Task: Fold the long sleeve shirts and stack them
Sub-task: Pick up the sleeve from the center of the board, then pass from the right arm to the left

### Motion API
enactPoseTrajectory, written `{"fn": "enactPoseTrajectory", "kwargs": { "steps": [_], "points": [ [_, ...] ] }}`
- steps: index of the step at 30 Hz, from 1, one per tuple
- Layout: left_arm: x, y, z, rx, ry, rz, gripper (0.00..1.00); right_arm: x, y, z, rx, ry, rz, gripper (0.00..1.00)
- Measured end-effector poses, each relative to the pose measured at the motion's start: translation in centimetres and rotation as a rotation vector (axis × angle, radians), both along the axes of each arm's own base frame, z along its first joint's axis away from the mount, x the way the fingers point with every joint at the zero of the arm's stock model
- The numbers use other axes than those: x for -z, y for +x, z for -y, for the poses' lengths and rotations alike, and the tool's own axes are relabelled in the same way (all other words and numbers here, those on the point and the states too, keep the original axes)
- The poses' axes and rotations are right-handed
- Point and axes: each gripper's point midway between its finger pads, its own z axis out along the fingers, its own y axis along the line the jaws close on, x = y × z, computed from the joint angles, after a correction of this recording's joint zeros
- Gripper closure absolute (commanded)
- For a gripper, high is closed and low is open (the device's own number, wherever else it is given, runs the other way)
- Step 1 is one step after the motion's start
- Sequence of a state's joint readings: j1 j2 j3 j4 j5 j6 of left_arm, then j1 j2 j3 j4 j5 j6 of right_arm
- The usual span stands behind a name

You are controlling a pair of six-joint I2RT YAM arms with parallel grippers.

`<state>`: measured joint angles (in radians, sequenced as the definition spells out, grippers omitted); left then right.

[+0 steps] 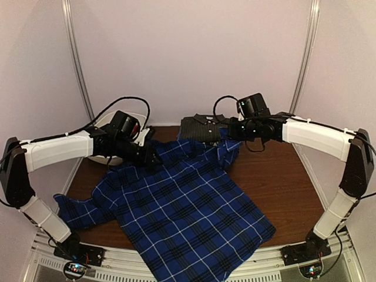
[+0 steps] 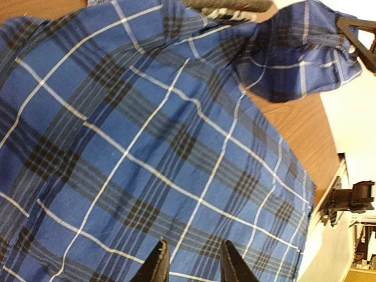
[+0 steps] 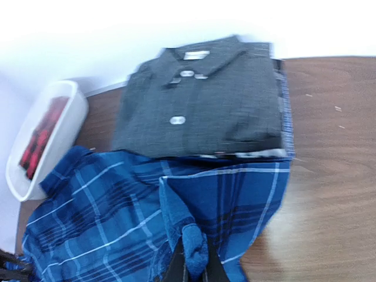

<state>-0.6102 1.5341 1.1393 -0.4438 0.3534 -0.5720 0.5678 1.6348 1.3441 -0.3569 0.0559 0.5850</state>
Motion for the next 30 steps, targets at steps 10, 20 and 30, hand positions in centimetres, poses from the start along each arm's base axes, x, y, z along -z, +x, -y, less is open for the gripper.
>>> {"fn": "enactPoseTrajectory", "kwargs": {
  "steps": [10, 20, 30],
  "points": [
    [-3.2, -0.1, 1.9, 0.034, -0.174, 0.052, 0.54, 0.3, -3.5, -17.7, -0.386, 0.111, -0.02, 1.0],
    [-4.1, 0.7, 2.7, 0.017, -0.242, 0.068, 0.42, 0.9, -5.8, -23.1, -0.542, 0.248, -0.076, 1.0],
    [-0.3, 0.4, 1.7, -0.054, -0.188, -0.016, 0.28, 0.6, -6.3, -25.4, -0.603, 0.371, -0.096, 1.0]
  ]
}}
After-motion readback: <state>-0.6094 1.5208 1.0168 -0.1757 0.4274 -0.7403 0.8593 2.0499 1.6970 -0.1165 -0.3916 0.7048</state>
